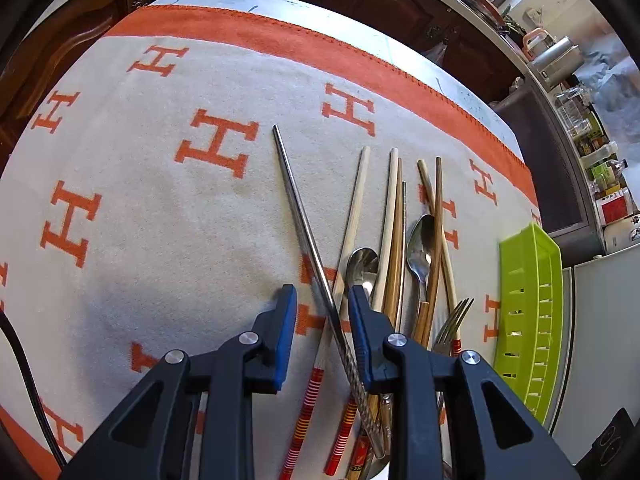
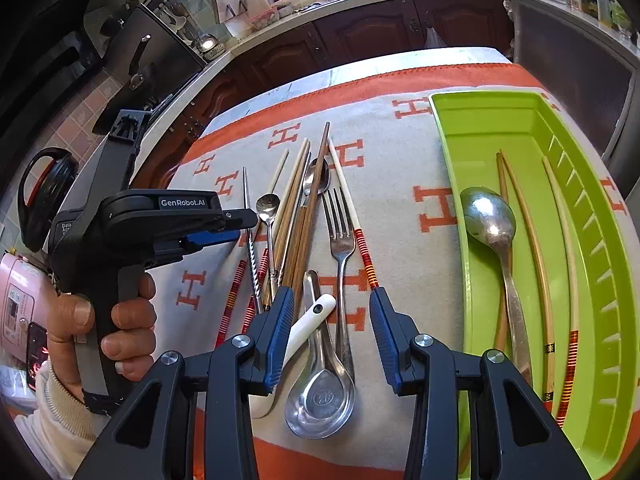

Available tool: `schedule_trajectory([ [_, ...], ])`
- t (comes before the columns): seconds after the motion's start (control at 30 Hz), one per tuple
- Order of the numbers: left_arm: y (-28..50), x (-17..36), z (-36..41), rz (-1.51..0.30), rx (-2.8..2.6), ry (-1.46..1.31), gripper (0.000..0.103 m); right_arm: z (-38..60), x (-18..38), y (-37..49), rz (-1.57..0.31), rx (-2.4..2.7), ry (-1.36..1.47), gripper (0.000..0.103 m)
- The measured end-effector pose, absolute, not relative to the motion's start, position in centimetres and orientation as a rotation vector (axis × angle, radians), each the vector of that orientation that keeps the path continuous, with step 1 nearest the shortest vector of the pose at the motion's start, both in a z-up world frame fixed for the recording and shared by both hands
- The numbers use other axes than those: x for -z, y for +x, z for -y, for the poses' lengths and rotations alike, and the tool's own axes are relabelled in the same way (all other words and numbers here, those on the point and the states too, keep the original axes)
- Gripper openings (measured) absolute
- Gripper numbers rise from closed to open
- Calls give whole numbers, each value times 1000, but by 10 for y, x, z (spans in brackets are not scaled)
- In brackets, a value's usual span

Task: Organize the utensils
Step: 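Grasp a metal chopstick from the pile with the left tool, then lift the metal chopstick toward the green tray with the left tool while the right tool reaches into the pile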

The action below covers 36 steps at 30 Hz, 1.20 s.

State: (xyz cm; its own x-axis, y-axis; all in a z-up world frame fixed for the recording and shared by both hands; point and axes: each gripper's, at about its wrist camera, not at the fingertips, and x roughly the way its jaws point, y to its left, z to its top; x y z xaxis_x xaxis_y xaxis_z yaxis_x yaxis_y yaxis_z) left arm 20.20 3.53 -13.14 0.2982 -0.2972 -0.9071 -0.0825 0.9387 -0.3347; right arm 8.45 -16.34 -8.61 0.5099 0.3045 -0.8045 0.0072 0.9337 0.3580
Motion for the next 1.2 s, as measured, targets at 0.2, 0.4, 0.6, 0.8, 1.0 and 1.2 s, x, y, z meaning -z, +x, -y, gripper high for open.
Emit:
schedule_trajectory([
  [0.2, 206, 134, -35, -1268, 135, -345, 6, 162, 87, 85, -1026, -184, 336, 40],
  [0.4, 203, 136, -48, -1299, 168, -349, 4, 162, 85, 84, -1021, -179, 333, 40],
  [0.6, 191, 133, -52, -1288, 147, -243, 4, 157, 84, 84, -1024, -189, 327, 40],
  [0.8, 178, 132, -37, -1222, 129, -98, 4, 147, 82, 83, -1019, -197, 297, 40],
  [1.0, 172, 132, -46, -1197, 161, -138, 3, 131, 77, 90, -1028, -235, 242, 40],
  [1.2, 155, 127, -67, -1202, 182, -192, 3, 101, 77, 109, -1046, -312, 136, 28],
])
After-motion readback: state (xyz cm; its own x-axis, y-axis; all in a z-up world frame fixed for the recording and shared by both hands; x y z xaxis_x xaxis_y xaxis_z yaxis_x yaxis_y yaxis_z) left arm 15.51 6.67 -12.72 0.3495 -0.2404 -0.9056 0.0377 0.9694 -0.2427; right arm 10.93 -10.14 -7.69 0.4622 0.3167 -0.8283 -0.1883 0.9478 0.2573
